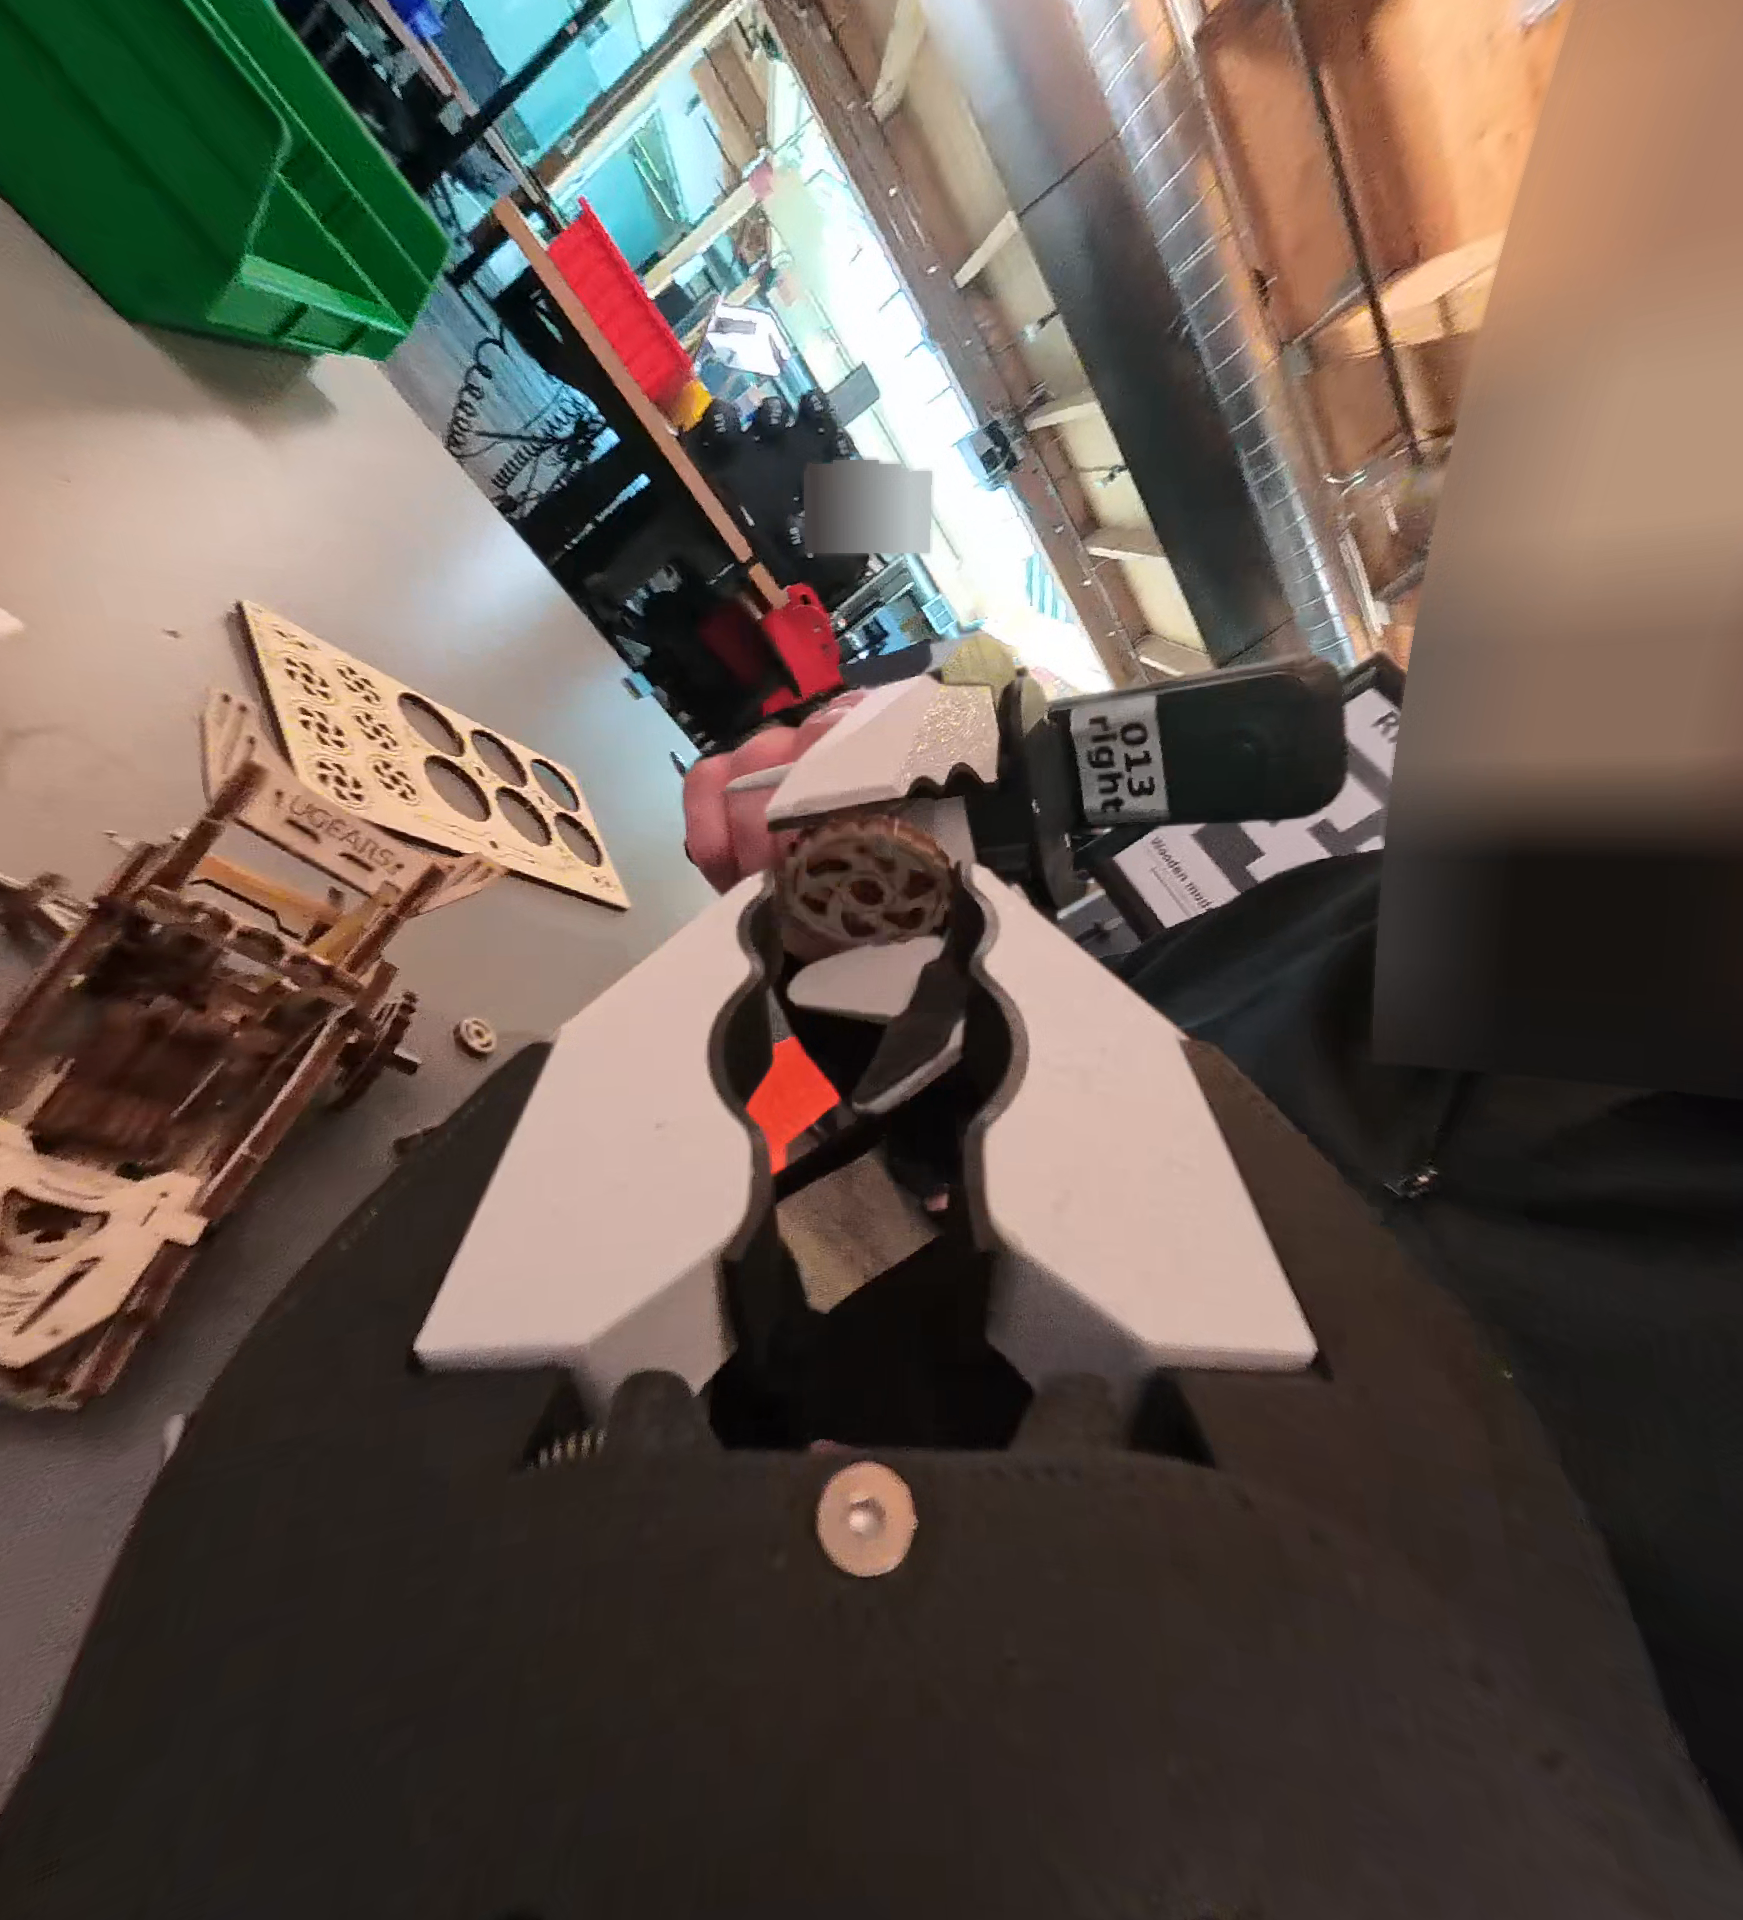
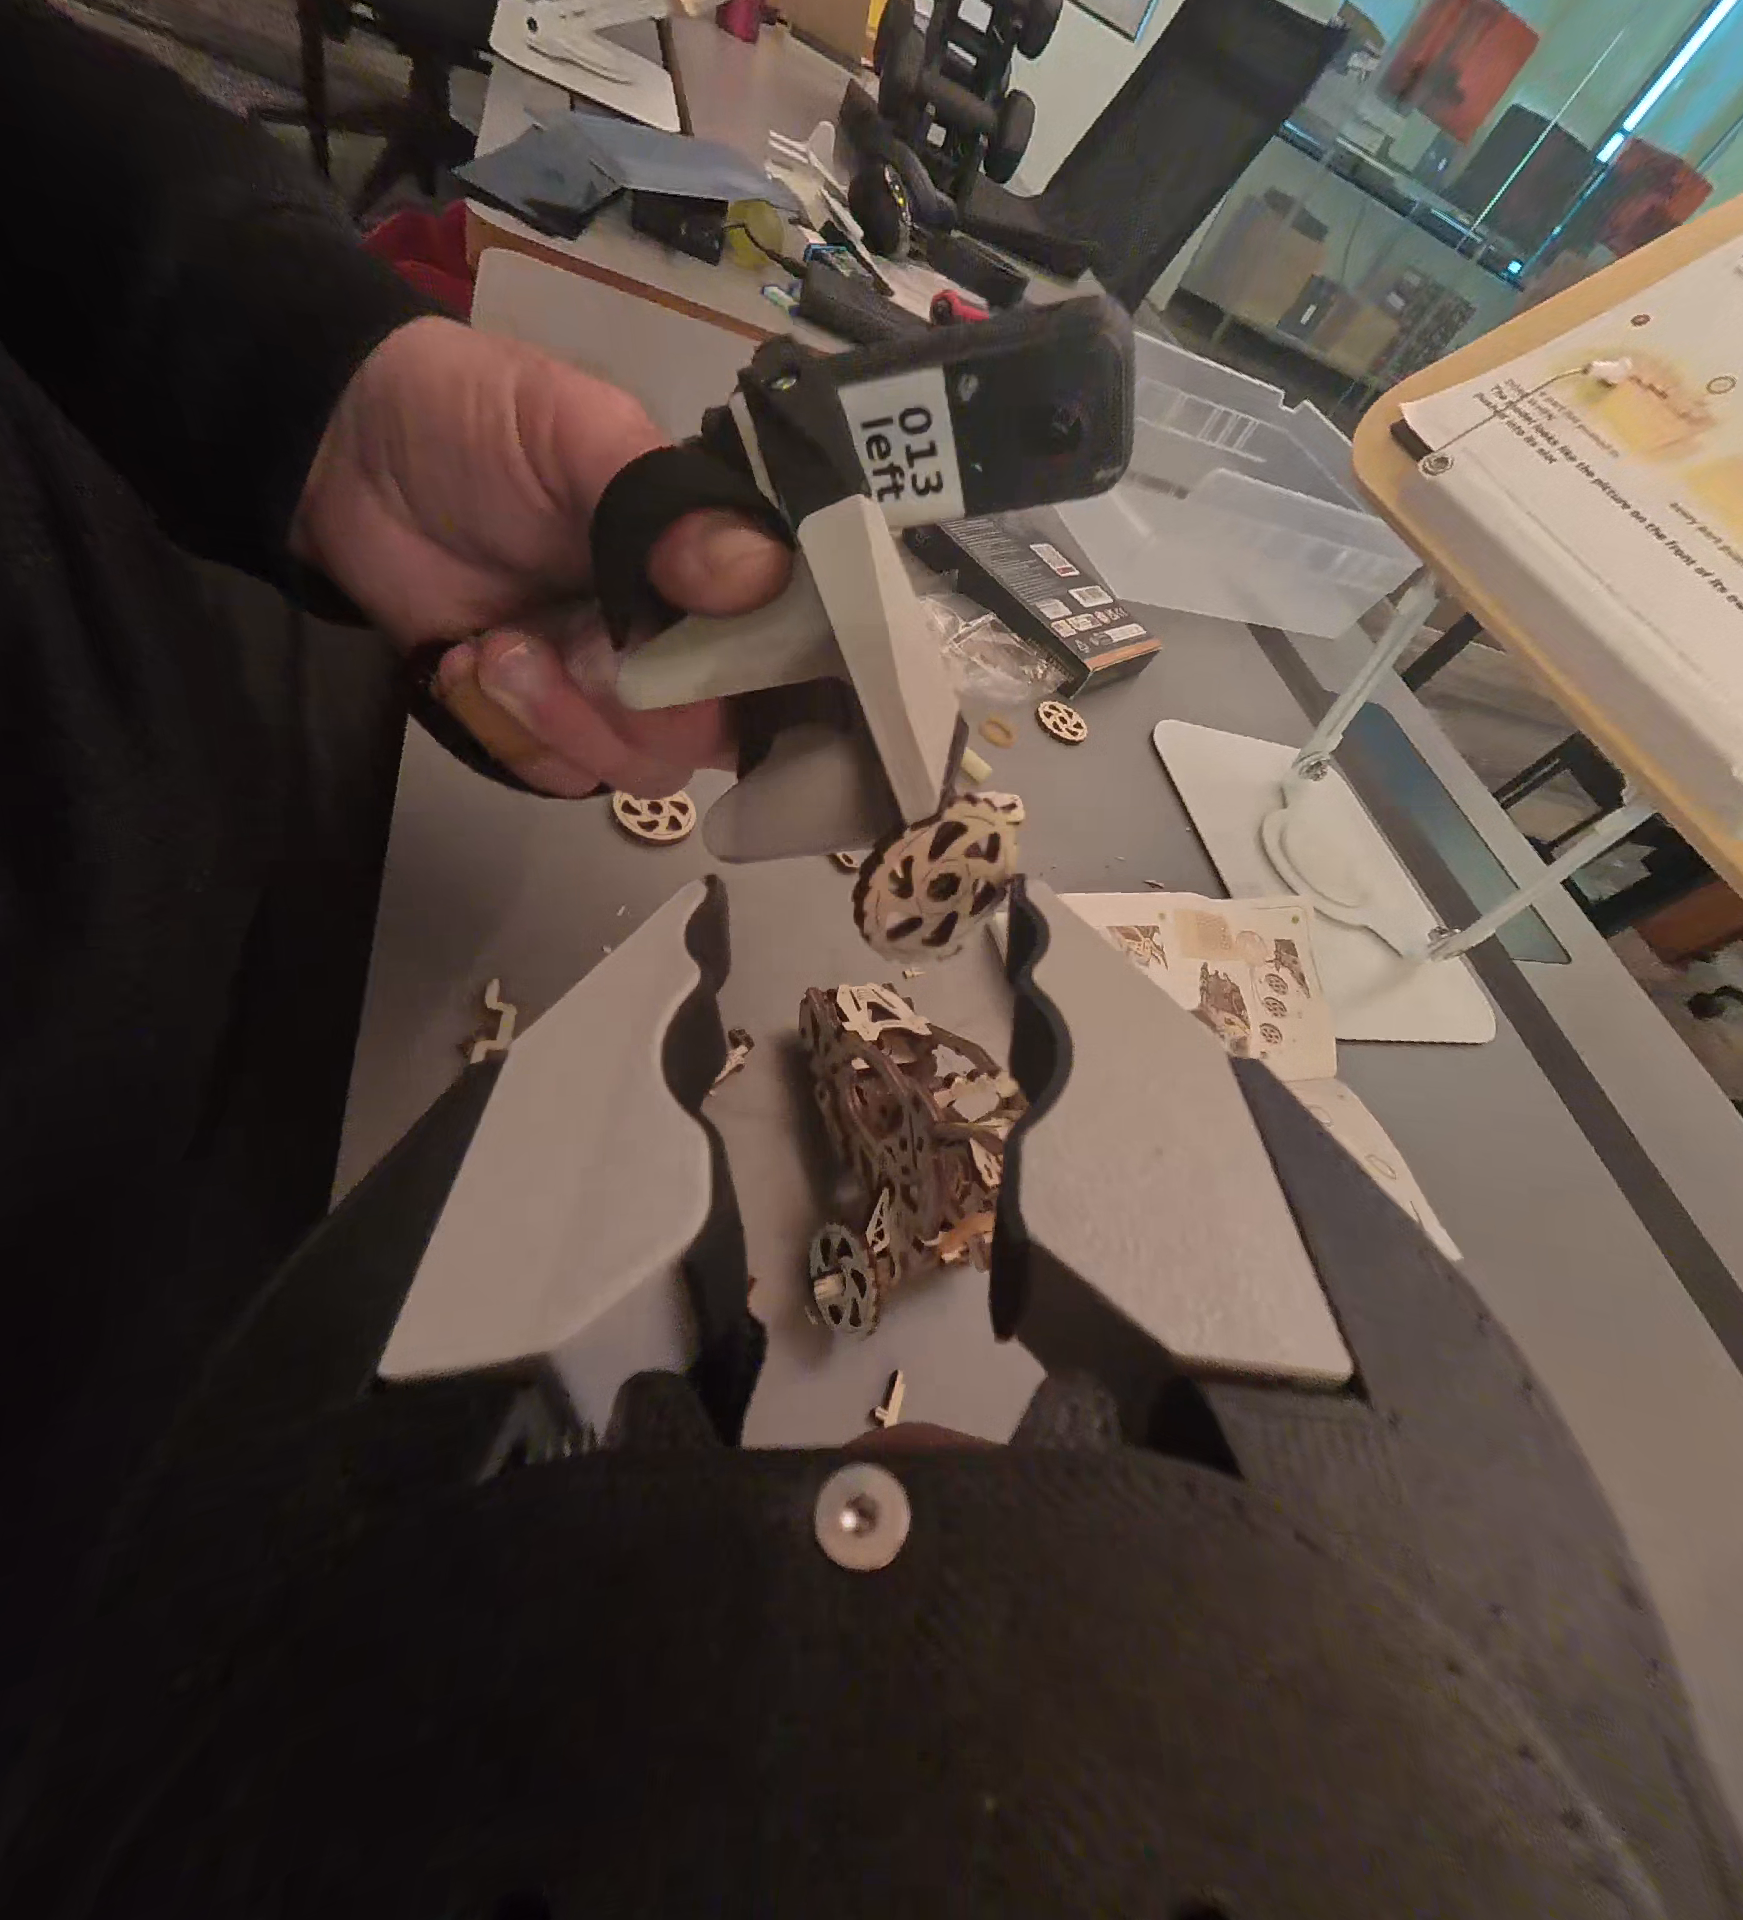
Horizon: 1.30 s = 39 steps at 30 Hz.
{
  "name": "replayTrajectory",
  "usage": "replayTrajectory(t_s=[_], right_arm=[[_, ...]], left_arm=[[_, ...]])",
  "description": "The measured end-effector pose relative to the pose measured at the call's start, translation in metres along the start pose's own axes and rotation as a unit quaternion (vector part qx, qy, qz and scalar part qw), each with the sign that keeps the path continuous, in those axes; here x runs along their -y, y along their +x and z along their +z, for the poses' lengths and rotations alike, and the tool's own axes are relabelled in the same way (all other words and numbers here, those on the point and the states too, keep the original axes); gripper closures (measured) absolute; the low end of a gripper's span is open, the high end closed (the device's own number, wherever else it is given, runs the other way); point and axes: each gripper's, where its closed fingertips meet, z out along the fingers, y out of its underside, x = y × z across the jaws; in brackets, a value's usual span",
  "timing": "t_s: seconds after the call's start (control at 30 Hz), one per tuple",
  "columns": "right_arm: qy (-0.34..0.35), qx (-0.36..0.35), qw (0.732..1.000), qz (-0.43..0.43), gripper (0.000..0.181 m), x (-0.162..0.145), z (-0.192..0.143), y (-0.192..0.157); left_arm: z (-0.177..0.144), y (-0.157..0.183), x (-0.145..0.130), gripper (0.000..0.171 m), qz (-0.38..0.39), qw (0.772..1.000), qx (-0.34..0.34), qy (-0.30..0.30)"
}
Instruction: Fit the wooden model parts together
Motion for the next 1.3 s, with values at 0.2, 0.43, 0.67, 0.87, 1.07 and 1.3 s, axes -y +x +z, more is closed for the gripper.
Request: replayTrajectory(t_s=[0.2,0.43,0.67,0.87,1.07,1.3], right_arm=[[0.008,-0.001,1.000,0.009,0.154,-0.001,-0.005,0.000],[0.001,0.063,0.996,0.067,0.125,-0.009,-0.022,-0.026],[-0.028,0.085,0.992,0.091,0.158,-0.034,-0.023,-0.052],[-0.028,0.041,0.992,0.119,0.170,-0.049,-0.020,-0.044],[-0.013,0.062,0.983,0.174,0.180,-0.050,-0.017,-0.033],[-0.036,0.109,0.967,0.226,0.180,-0.054,-0.013,-0.031]], left_arm=[[0.009,0.004,-0.009,0.143,-0.027,0.999,-0.027,-0.005],[0.012,0.010,-0.038,0.168,0.006,0.996,-0.022,-0.084],[0.024,0.000,-0.072,0.171,0.039,0.984,0.002,-0.176],[0.025,-0.014,-0.070,0.171,0.035,0.987,0.020,-0.159],[0.022,-0.021,-0.053,0.171,0.092,0.986,0.059,-0.123],[0.019,-0.029,-0.050,0.153,0.146,0.975,0.094,-0.139]])
